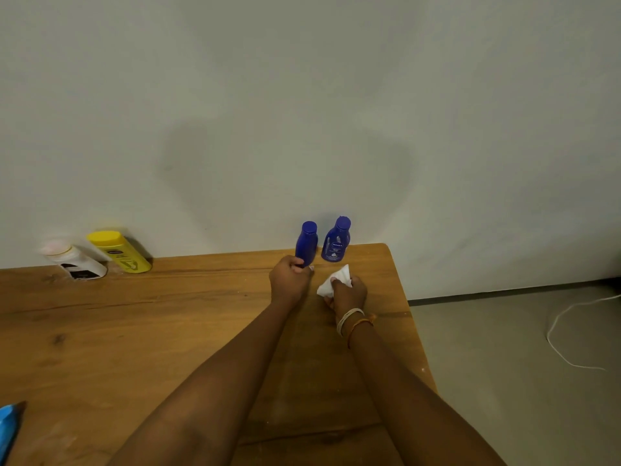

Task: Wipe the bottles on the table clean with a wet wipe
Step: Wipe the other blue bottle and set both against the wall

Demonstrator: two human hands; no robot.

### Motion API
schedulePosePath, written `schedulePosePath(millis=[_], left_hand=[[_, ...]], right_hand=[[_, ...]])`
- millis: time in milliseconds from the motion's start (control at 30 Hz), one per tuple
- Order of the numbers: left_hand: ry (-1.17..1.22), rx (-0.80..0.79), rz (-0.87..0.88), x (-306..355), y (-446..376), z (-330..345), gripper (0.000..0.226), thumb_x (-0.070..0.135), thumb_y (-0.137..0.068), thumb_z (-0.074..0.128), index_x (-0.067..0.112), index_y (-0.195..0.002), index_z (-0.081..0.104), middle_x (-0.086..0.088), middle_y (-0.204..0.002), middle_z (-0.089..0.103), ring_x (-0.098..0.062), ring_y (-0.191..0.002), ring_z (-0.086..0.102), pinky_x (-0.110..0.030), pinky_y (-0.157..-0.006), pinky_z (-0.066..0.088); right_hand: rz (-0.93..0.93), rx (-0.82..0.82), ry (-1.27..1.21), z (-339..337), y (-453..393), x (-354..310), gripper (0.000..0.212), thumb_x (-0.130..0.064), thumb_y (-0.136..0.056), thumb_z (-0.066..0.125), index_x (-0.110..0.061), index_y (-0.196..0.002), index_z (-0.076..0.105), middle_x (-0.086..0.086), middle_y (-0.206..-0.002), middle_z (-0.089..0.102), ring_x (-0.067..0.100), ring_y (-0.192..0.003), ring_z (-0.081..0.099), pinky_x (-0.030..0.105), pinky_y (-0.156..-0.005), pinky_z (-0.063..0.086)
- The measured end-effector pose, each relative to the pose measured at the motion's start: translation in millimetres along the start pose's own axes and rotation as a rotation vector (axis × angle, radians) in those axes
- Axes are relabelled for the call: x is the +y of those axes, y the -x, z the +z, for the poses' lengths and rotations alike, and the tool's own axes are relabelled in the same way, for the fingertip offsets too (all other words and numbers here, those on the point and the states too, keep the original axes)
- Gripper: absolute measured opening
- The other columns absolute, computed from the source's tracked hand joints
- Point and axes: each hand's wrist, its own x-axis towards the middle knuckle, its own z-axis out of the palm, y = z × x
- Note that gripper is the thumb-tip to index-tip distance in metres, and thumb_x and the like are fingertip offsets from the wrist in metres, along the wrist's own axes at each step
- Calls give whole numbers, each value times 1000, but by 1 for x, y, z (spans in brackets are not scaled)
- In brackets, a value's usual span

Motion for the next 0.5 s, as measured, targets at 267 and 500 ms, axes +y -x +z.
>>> schedulePosePath(millis=[267,500], left_hand=[[8,-27,46,16,8,51,5,10,-88,60,10,-93,58,-1,-84,62,-9,-74,57,-26,-77,49],[24,133,51,23,-7,105,60,25,-86,66,11,-138,38,-3,-108,63,-17,-96,62,-27,-85,49]], right_hand=[[-53,15,47,-30,-26,1,36,-10,-89,59,-5,-125,54,13,-121,59,33,-107,58,49,-88,54],[10,17,123,-50,-60,19,34,-19,-88,63,-3,-117,56,18,-114,62,34,-98,61,41,-78,56]])
